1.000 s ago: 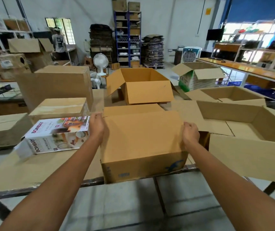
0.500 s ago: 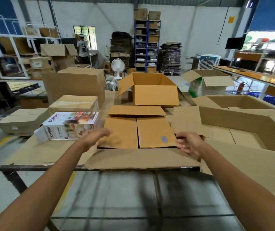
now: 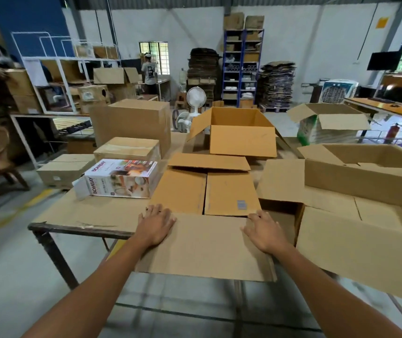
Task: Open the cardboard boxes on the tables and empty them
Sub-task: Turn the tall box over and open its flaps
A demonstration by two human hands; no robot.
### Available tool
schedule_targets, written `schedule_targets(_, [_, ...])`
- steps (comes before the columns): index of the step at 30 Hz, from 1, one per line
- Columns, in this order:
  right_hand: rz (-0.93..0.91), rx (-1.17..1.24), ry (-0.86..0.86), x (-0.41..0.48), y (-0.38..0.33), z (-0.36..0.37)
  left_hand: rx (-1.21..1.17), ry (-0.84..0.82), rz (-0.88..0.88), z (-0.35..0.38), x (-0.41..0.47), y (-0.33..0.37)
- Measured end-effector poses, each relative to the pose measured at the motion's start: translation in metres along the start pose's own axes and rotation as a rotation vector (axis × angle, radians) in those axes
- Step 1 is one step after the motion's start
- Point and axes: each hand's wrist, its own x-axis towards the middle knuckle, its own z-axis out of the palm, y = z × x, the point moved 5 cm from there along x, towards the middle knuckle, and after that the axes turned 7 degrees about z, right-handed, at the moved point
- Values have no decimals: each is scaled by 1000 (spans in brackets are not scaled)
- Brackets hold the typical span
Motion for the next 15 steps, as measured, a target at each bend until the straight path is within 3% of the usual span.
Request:
schedule_targets(6, [-52, -22, 125, 19, -9, -3, 64, 85, -17, 5, 23, -4])
schedule_targets(11, [-125, -66, 243, 40, -16, 6, 188, 256, 20, 11, 33, 1])
schedule_targets(15, [-79, -137, 226, 96, -31, -14, 62, 143, 65, -9, 101, 13])
